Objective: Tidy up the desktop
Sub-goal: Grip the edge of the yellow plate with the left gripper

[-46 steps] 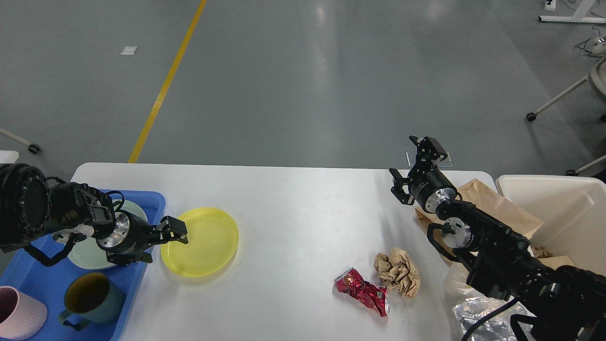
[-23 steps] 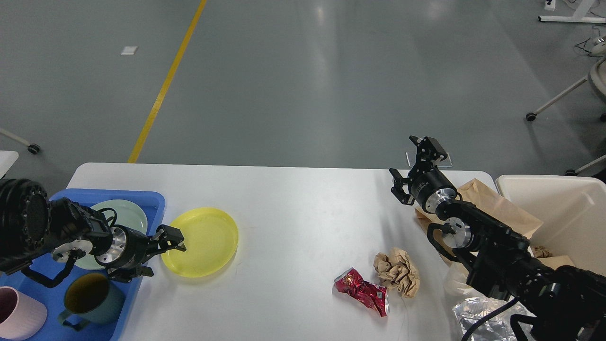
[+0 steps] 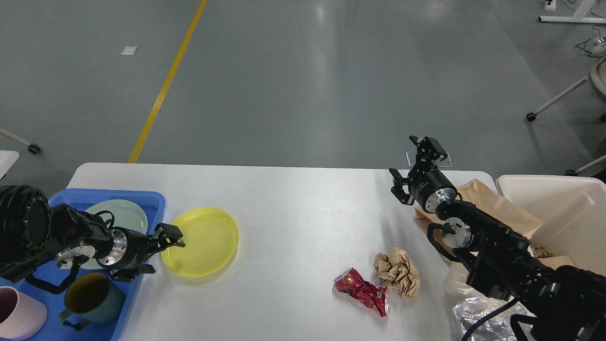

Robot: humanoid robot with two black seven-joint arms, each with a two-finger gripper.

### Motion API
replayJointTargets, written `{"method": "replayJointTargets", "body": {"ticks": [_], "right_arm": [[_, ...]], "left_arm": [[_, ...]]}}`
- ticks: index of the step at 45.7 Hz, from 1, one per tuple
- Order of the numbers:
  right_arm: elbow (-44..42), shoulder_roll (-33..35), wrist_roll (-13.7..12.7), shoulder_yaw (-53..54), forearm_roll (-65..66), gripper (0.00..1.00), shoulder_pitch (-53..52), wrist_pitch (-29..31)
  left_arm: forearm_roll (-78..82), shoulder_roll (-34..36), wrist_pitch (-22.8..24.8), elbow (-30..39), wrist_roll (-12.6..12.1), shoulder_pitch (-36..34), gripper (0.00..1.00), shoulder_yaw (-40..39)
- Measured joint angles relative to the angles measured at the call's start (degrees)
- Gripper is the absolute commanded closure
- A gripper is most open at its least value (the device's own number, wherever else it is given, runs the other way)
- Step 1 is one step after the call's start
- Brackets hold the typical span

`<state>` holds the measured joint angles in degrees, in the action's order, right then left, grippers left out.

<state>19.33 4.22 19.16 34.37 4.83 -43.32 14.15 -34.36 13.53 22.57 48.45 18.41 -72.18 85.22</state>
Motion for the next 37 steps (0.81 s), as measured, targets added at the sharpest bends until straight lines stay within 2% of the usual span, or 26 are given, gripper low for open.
{"method": "replayJointTargets", "body": {"ticks": [10, 37], "right_arm": [[0.00, 0.00, 0.00, 0.00, 0.00, 0.00, 0.00, 0.00], [0.00, 0.00, 0.00, -0.01, 0.00, 0.00, 0.05, 0.00]], "left_arm": [[0.07, 0.00, -2.59, -2.09, -3.27, 2.07, 0.06, -2.68], [0.85, 0.09, -2.27, -3.86, -4.01, 4.00, 0.06, -6.21]]}}
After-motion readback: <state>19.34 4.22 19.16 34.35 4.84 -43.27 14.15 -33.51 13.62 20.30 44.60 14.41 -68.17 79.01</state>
